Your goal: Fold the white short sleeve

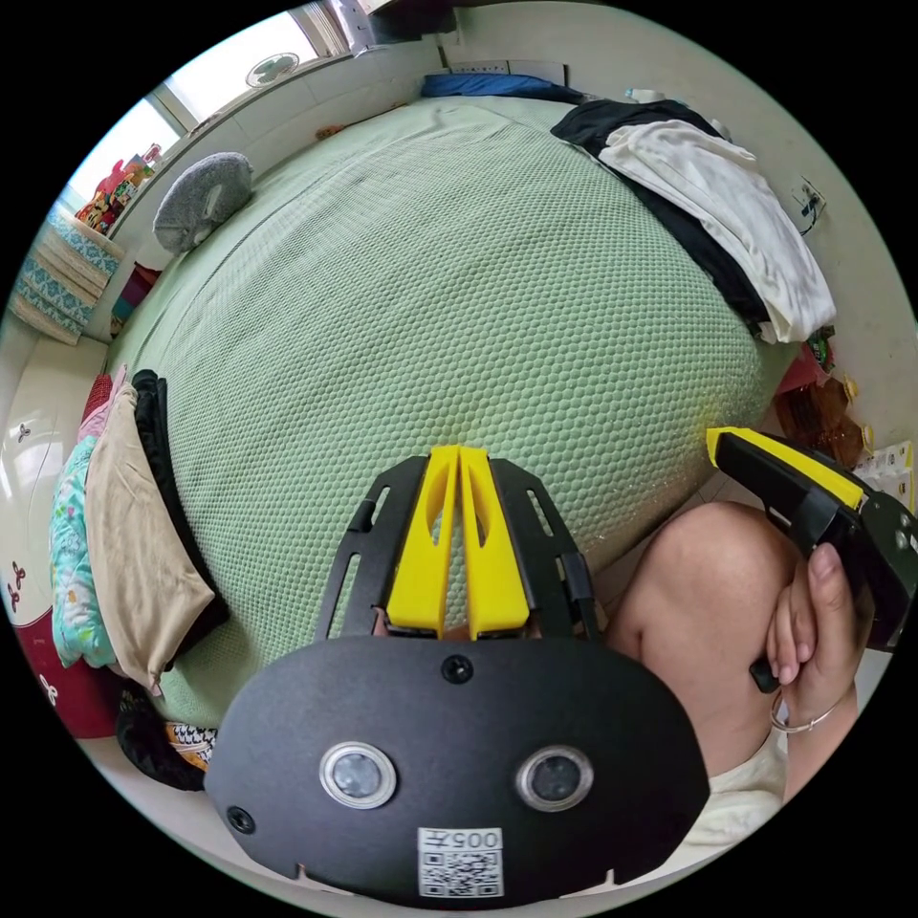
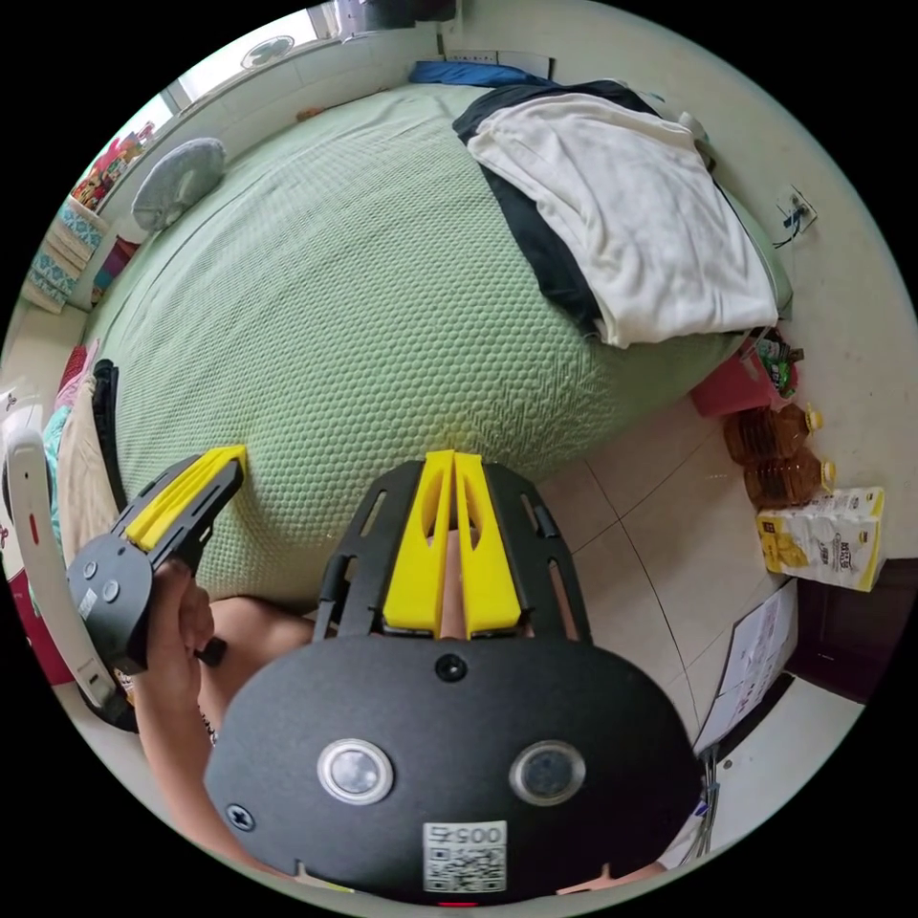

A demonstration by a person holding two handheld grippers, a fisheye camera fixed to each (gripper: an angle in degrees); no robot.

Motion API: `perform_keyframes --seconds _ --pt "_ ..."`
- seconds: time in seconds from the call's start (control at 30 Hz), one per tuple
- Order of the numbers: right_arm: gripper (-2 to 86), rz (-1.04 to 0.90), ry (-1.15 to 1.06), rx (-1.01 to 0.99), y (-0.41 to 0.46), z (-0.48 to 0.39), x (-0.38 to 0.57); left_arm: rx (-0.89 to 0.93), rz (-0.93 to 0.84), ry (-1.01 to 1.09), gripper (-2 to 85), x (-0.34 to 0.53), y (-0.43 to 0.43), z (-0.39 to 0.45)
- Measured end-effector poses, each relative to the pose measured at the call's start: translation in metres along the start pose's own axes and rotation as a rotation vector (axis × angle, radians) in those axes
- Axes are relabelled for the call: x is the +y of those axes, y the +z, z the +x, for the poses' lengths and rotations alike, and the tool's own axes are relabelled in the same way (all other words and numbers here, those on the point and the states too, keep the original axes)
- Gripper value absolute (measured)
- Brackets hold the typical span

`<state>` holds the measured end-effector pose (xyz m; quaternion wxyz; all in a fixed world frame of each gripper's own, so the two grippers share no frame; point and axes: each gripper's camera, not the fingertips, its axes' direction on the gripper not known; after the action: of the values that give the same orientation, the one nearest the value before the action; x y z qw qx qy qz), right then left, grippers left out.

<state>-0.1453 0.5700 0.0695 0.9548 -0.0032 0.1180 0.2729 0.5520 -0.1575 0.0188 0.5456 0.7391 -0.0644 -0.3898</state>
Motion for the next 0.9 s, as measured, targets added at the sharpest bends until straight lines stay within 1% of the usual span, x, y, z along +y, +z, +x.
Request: perform_keyframes --seconds 0.6,0.9 --pt "-1.3 -0.011 0.008 -0.024 -0.004 0.002 -0.013 0.018 0.0 -0.007 -0.7 0.0 -0.005 -0.004" --pt "-1.3 -0.02 0.01 -0.002 -0.005 -0.001 -0.02 0.0 0.002 0.002 -0.7 -0.001 -0.008 -0.002"
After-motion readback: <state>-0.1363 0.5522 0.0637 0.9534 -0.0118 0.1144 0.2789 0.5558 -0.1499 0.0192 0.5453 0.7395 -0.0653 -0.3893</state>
